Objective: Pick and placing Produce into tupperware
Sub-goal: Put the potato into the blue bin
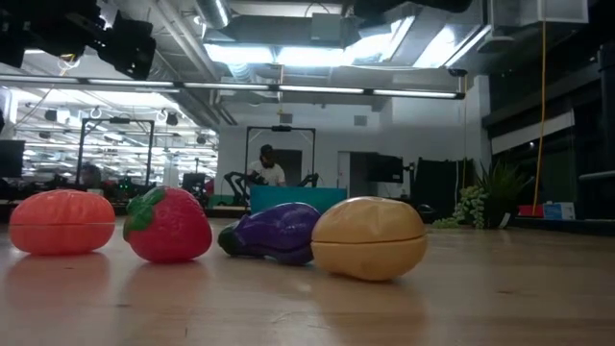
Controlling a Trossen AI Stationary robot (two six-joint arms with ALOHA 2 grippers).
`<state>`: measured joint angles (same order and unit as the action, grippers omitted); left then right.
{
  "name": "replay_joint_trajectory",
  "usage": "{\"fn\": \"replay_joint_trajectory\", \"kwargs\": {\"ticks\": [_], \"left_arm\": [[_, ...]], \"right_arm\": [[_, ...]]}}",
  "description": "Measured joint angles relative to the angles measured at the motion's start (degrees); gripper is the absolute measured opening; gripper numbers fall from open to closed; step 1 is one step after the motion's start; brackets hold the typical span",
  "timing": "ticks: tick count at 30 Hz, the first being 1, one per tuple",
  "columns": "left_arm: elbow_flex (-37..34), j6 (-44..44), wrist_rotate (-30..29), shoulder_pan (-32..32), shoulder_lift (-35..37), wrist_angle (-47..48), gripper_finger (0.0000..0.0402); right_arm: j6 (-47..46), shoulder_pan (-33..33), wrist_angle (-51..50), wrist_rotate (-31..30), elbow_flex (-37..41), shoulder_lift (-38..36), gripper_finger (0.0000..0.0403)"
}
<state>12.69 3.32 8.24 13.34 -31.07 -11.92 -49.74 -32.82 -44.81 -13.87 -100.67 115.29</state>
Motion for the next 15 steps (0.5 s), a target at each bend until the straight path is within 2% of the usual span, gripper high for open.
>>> {"fn": "replay_joint_trajectory", "kwargs": {"ticks": [5,10,15], "left_arm": [[0.00,1.26,-0.11,1.44,0.00,0.97,0.0234],[0.00,1.26,-0.08,2.62,0.00,2.56,0.0234],[0.00,2.33,-0.05,3.24,0.00,3.02,0.0234]], "right_arm": [[-2.28,-0.09,-2.09,0.39,-4.70,4.02,0.0218],[-5.51,0.27,-5.33,2.33,-6.00,6.32,0.0218],[-1.20,0.68,-6.01,6.28,-6.00,6.75,0.0218]]}}
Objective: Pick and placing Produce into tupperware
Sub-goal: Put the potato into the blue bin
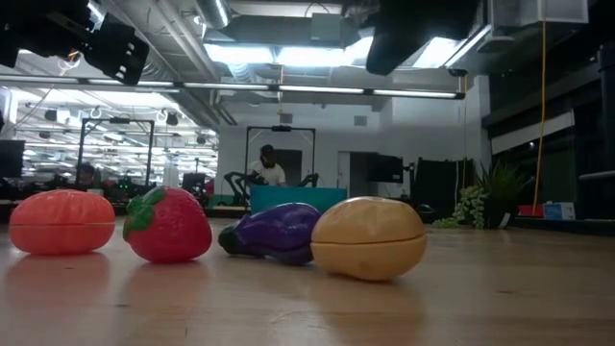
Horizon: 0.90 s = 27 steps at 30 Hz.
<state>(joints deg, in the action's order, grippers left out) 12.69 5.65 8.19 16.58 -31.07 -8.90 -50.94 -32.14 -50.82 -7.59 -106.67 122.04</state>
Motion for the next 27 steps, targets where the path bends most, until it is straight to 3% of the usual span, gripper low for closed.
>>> {"fn": "replay_joint_trajectory", "kwargs": {"ticks": [8,27], "left_arm": [[0.00,0.23,-0.04,-0.02,0.00,0.25,0.0234],[0.00,0.23,-0.04,-0.02,0.01,0.36,0.0234]], "right_arm": [[7.79,-0.04,1.19,0.14,0.02,-0.04,0.0218],[3.13,2.09,1.39,-0.02,0.06,0.90,0.0218]]}}
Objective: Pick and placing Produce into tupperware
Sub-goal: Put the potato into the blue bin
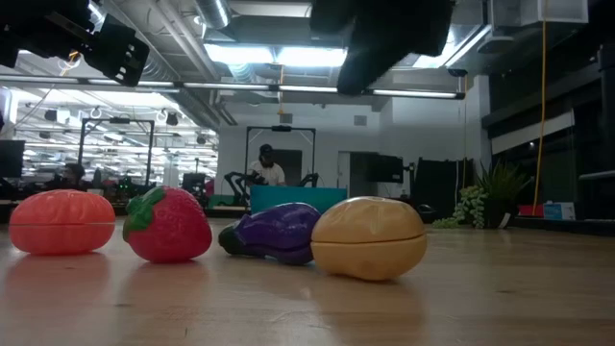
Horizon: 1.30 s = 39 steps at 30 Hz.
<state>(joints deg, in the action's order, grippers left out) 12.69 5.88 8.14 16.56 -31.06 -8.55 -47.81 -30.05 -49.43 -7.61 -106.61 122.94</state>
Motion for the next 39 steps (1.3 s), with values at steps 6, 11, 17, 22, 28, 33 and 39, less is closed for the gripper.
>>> {"fn": "replay_joint_trajectory", "kwargs": {"ticks": [6,11,17,22,28,33,39], "left_arm": [[0.02,0.00,0.00,-0.02,-0.01,0.51,0.0234],[0.02,-0.01,0.00,-0.02,0.01,0.51,0.0234],[0.02,-0.01,-0.01,-0.02,0.00,0.51,0.0234],[0.02,-0.01,0.00,-0.02,-0.01,0.51,0.0234],[0.02,-0.01,0.00,-0.02,-0.01,0.68,0.0234],[0.04,-0.01,0.00,-0.02,-0.01,2.55,0.0234],[0.04,-0.01,0.00,0.00,0.01,3.18,0.0234]], "right_arm": [[-1.63,0.82,-1.56,0.03,0.03,0.59,0.0219],[-6.20,0.98,-4.48,0.08,0.05,0.99,0.0219],[-9.05,0.95,-5.64,0.16,0.05,1.16,0.0243],[-9.16,1.10,-4.64,0.14,0.96,1.13,0.0268],[-9.13,1.70,-2.13,0.14,5.06,1.13,0.0274],[-8.96,1.80,3.63,0.14,7.67,1.16,0.0274],[-8.92,1.78,6.05,0.21,8.68,1.13,0.0274]]}}
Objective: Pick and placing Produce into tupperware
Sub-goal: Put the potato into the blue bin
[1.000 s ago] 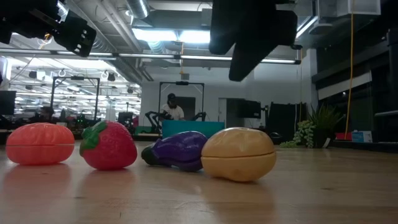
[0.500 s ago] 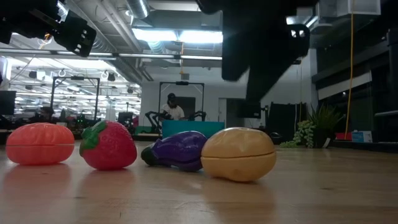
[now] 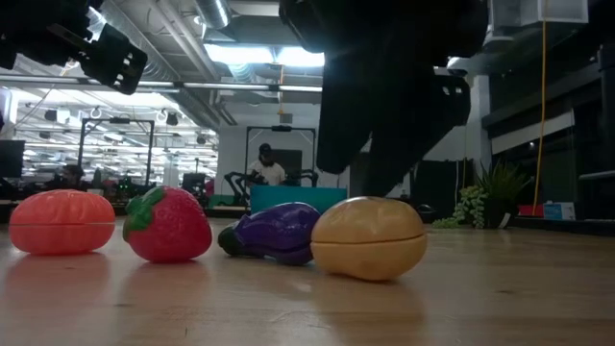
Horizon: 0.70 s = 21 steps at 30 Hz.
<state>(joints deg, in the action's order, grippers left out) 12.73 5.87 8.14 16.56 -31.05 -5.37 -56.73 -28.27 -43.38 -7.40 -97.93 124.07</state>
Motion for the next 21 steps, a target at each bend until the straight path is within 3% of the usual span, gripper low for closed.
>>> {"fn": "replay_joint_trajectory", "kwargs": {"ticks": [21], "left_arm": [[0.01,0.00,-0.02,-0.02,-0.06,1.45,0.0234]], "right_arm": [[2.58,0.00,1.45,1.25,-0.02,3.76,0.0275]]}}
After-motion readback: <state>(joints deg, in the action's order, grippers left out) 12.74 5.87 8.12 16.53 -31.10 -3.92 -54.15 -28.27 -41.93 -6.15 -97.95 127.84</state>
